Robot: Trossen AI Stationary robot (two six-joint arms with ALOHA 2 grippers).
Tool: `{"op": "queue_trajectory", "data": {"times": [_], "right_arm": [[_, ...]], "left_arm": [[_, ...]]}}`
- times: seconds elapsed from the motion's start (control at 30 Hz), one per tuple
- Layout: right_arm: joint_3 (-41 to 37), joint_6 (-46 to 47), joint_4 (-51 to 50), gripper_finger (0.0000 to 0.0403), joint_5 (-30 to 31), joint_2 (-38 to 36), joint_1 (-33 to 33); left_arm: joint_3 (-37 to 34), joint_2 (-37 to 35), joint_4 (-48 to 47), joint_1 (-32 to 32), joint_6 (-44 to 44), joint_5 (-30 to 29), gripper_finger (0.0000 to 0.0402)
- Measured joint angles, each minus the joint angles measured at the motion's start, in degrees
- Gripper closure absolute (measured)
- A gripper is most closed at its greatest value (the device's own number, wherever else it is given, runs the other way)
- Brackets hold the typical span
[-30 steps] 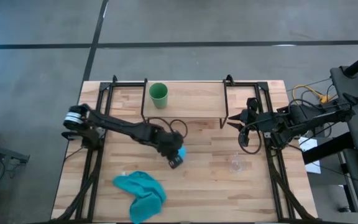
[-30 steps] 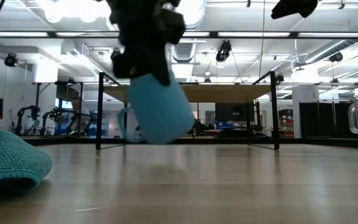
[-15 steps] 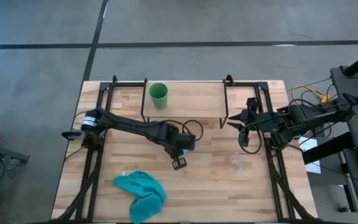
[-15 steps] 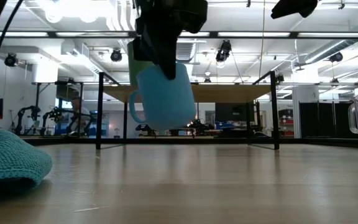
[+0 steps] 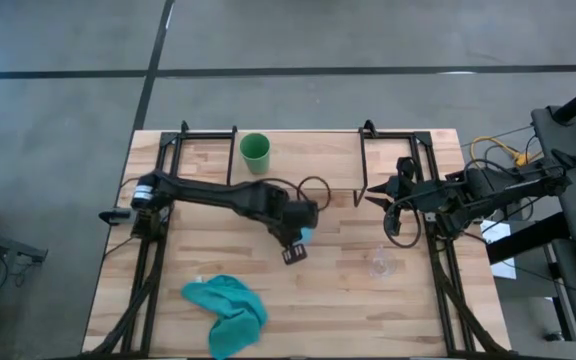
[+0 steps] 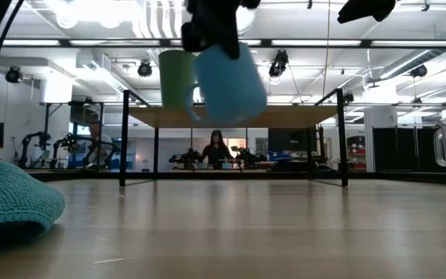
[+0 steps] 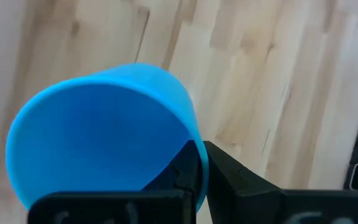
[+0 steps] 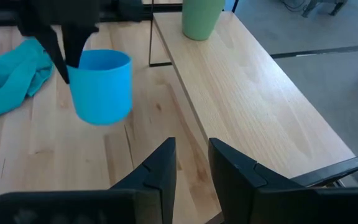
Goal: Stack small to large cups/mugs on shelf
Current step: Put the blue cup on the shelf
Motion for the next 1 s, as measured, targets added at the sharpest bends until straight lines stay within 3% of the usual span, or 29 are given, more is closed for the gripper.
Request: {"op": "queue_trajectory", "data": {"times": [0.27,0.6,1.0], "right_arm": [[0.0,0.0,0.0,0.0314,0.0,0.0,0.0],[0.0,0.1,0.0,0.0314,0.0,0.0,0.0],[0.0,0.2,0.1,0.0314,0.0,0.0,0.0]], "left_arm": [[9.7,0.0,-4.0,2.4,19.3,0.0,0.0402],[17.2,-0.2,-17.1,6.7,54.0,-2.7,0.0402],[19.9,-0.2,-21.2,17.7,68.2,-2.2,0.0401]]}}
